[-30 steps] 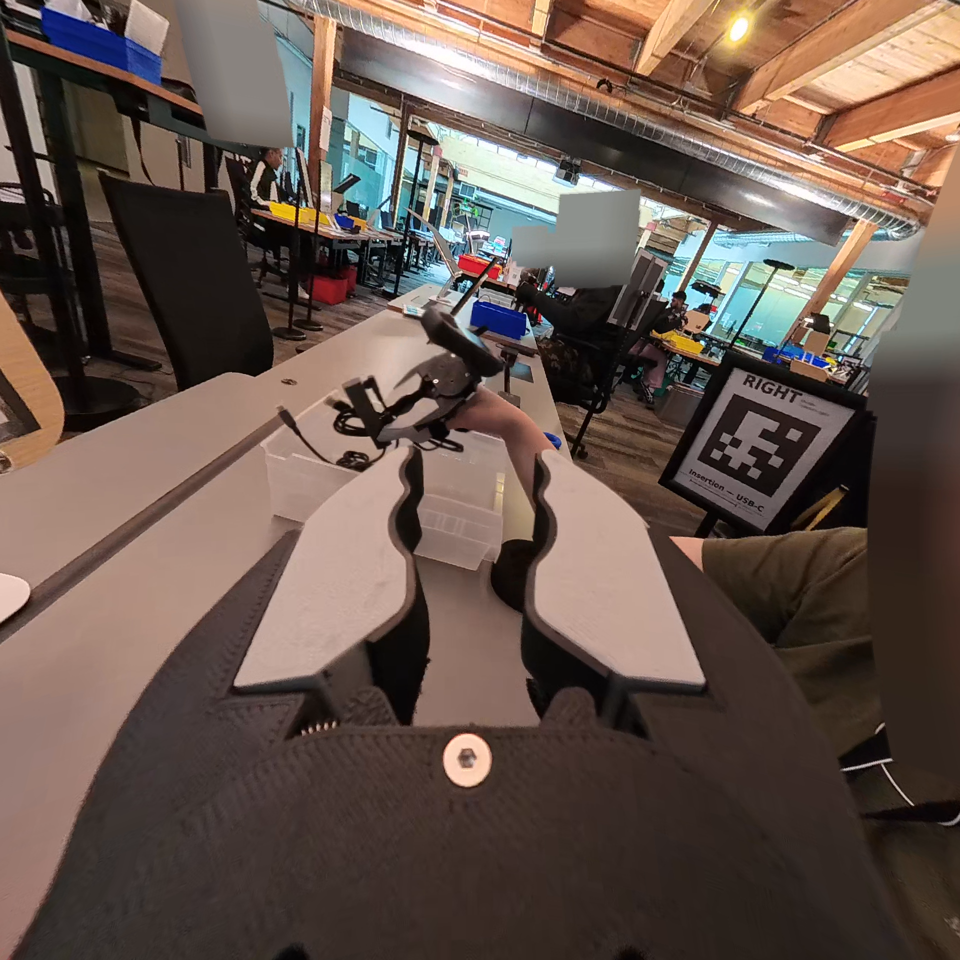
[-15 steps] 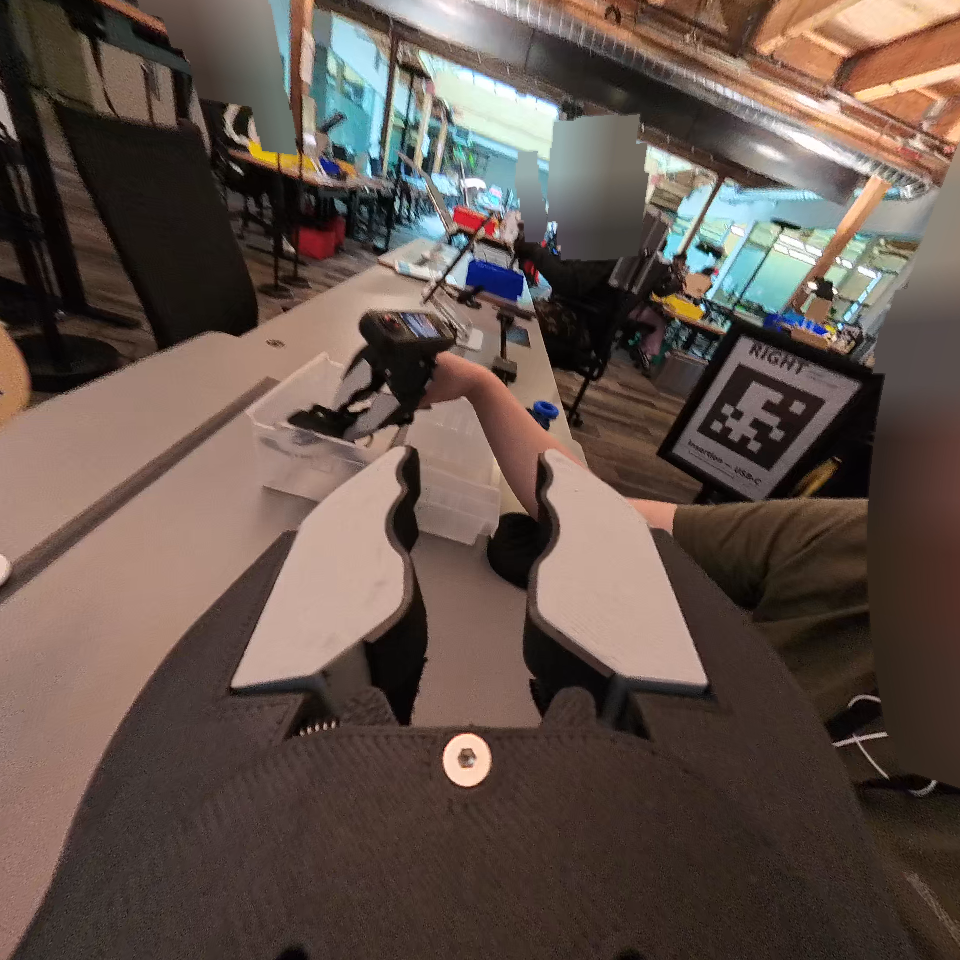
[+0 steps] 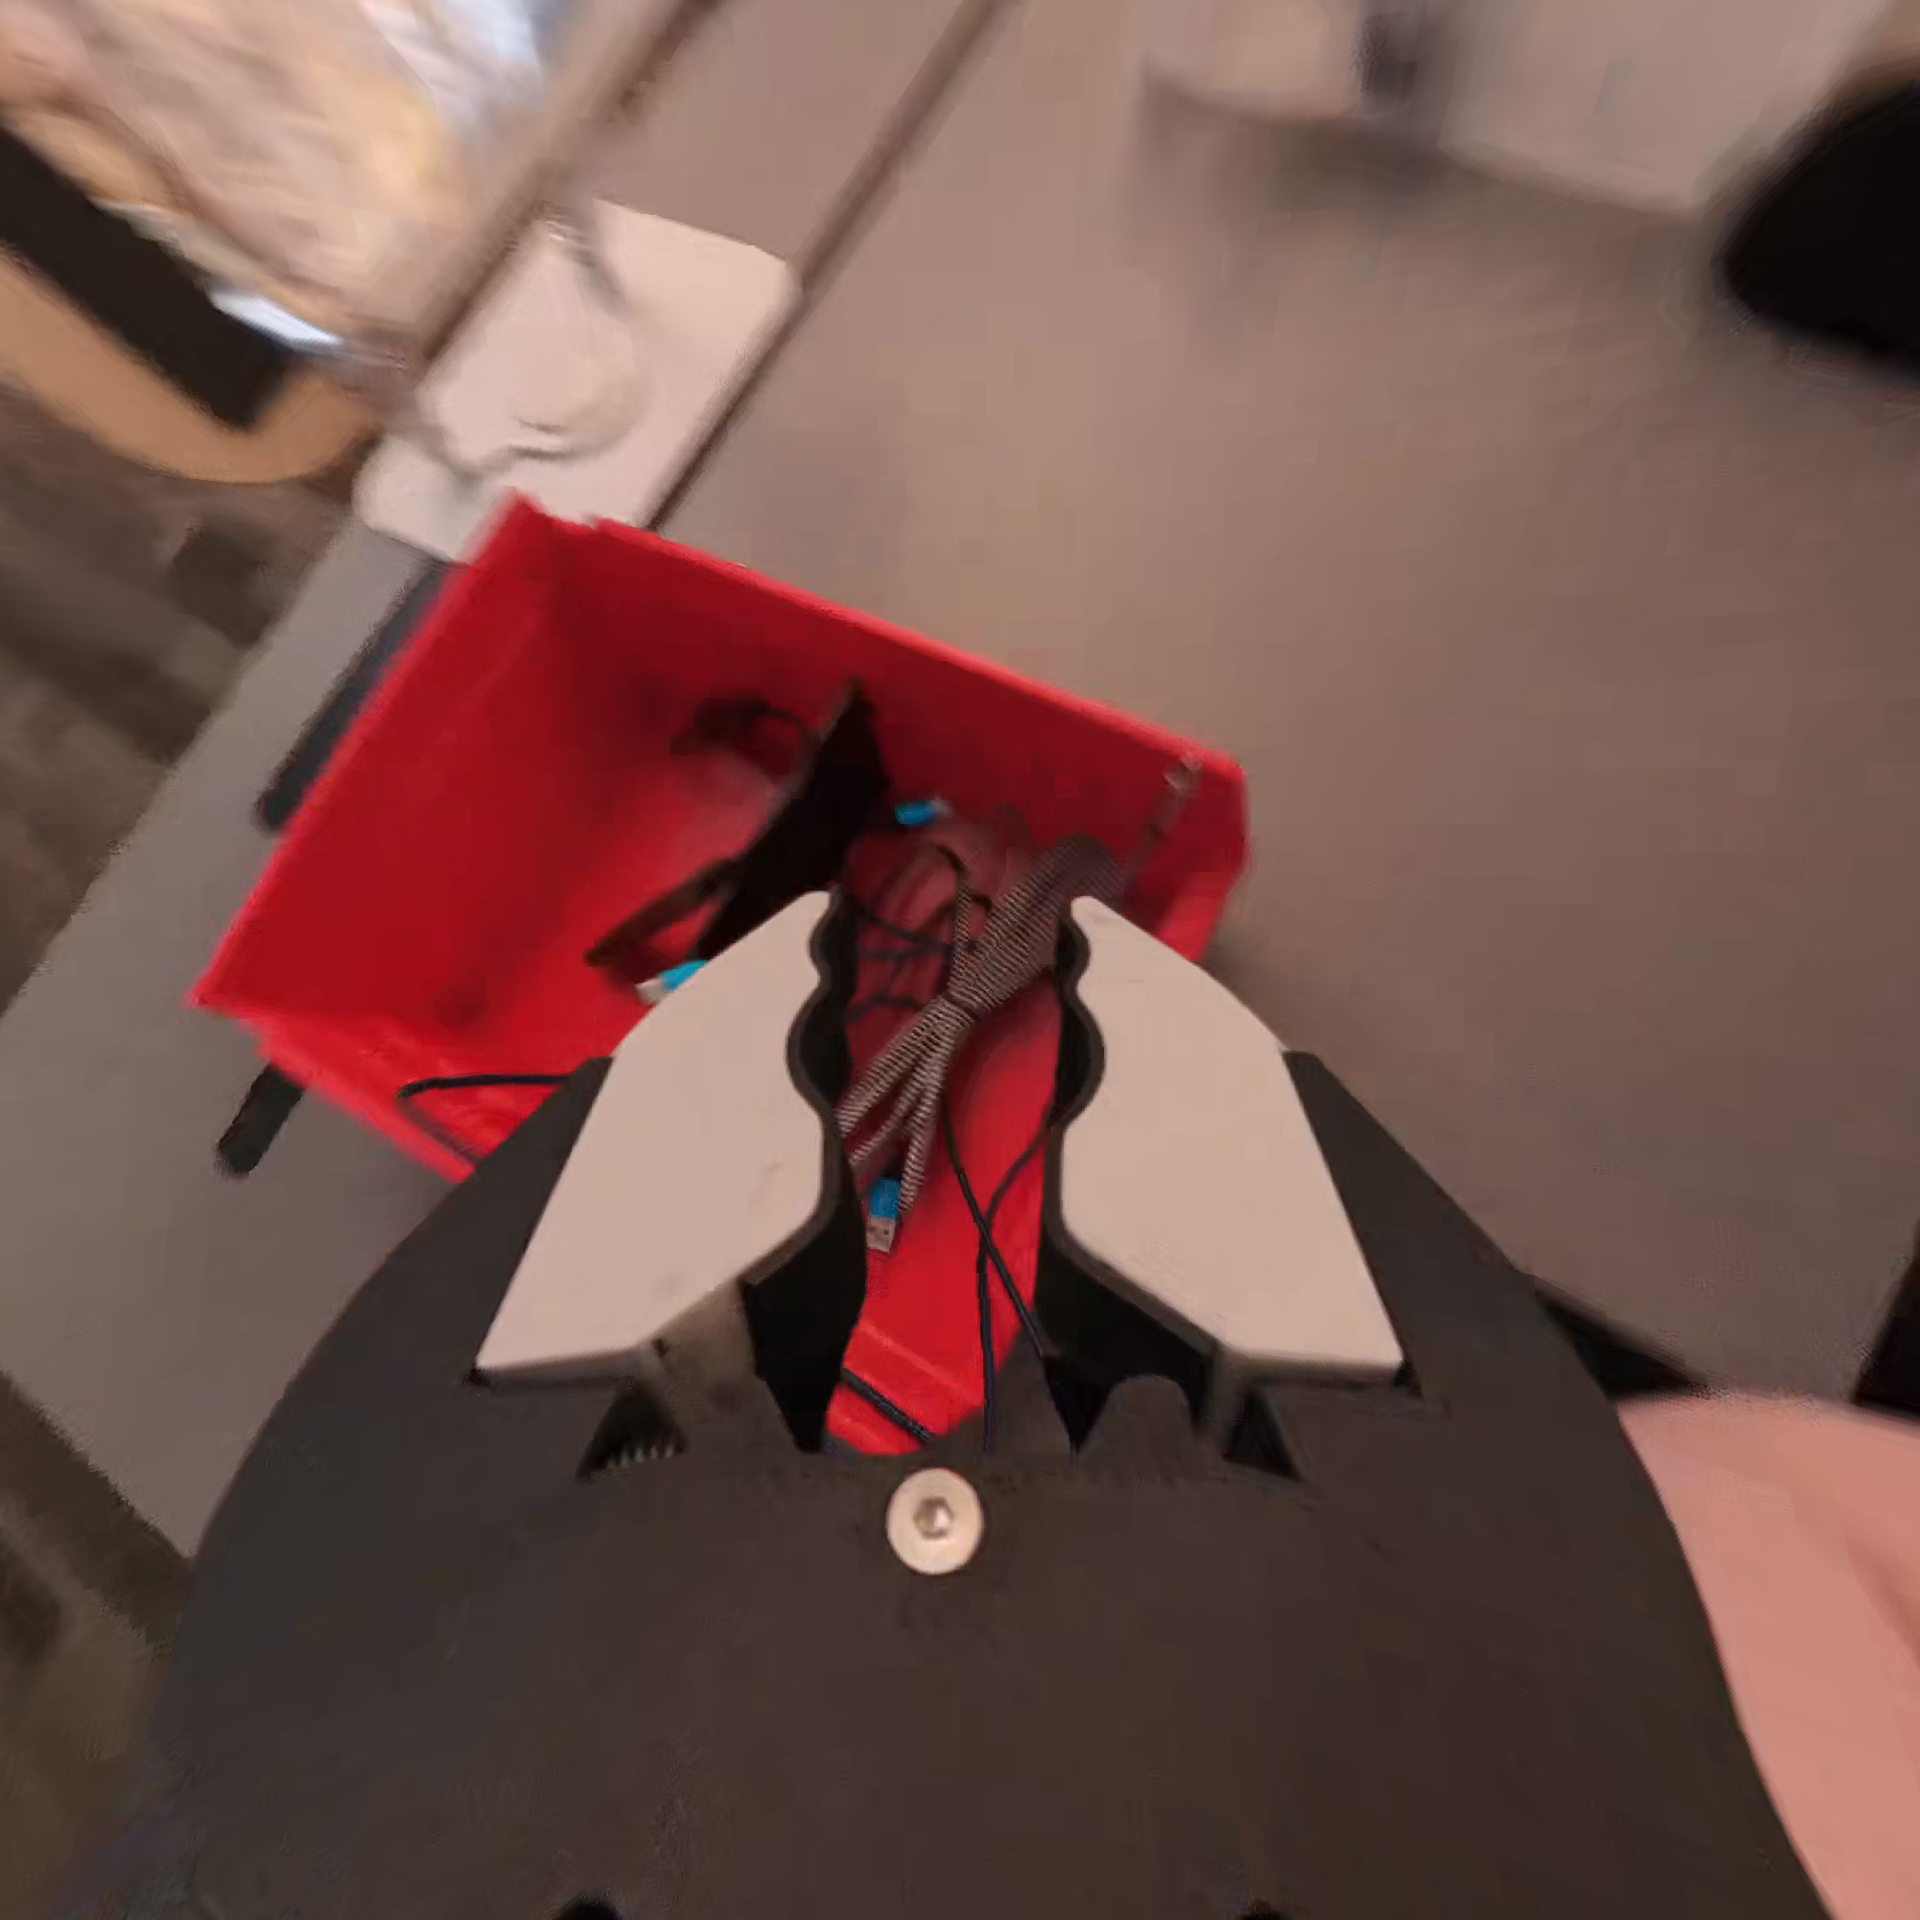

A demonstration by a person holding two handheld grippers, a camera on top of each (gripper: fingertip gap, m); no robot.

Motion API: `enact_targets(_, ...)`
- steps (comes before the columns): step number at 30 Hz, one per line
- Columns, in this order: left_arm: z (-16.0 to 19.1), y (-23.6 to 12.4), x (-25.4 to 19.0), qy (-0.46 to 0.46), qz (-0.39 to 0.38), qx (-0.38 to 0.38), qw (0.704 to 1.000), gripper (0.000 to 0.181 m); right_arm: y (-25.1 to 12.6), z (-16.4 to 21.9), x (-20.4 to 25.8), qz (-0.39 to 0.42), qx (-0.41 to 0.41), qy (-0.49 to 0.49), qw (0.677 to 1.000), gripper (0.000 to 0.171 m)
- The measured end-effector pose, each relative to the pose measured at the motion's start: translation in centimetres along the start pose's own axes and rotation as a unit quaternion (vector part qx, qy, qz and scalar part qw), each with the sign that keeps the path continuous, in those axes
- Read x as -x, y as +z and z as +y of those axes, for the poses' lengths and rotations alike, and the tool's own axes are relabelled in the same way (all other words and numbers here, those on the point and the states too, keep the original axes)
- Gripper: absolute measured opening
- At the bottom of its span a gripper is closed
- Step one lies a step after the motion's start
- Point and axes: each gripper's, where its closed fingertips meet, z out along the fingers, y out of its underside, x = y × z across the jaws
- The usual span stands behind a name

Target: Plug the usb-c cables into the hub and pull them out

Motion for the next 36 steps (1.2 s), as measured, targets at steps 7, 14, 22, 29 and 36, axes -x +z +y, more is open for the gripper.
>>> enact_targets(7, 4.6, 7.1, -2.2, 0.056, 0.111, 0.148, 0.981, 0.046, -4.0, -6.1, 3.8, -0.005, -0.082, -0.081, 0.993, 0.060)
enact_targets(14, 9.9, 10.7, -1.7, -0.012, 0.155, 0.283, 0.947, 0.044, -4.6, -7.3, 5.4, -0.021, -0.098, -0.109, 0.989, 0.058)
enact_targets(22, 13.0, 12.3, -0.3, 0.009, 0.115, 0.389, 0.914, 0.030, -3.7, -5.9, 4.9, -0.021, -0.063, -0.110, 0.992, 0.053)
enact_targets(29, 8.9, 7.8, -0.4, -0.086, 0.114, 0.306, 0.941, 0.015, -3.7, -5.2, 4.2, -0.011, -0.059, -0.105, 0.993, 0.049)
enact_targets(36, -4.9, 3.5, -2.3, -0.061, 0.067, 0.033, 0.995, 0.013, -4.1, -5.3, 3.7, 0.007, -0.061, -0.106, 0.993, 0.046)
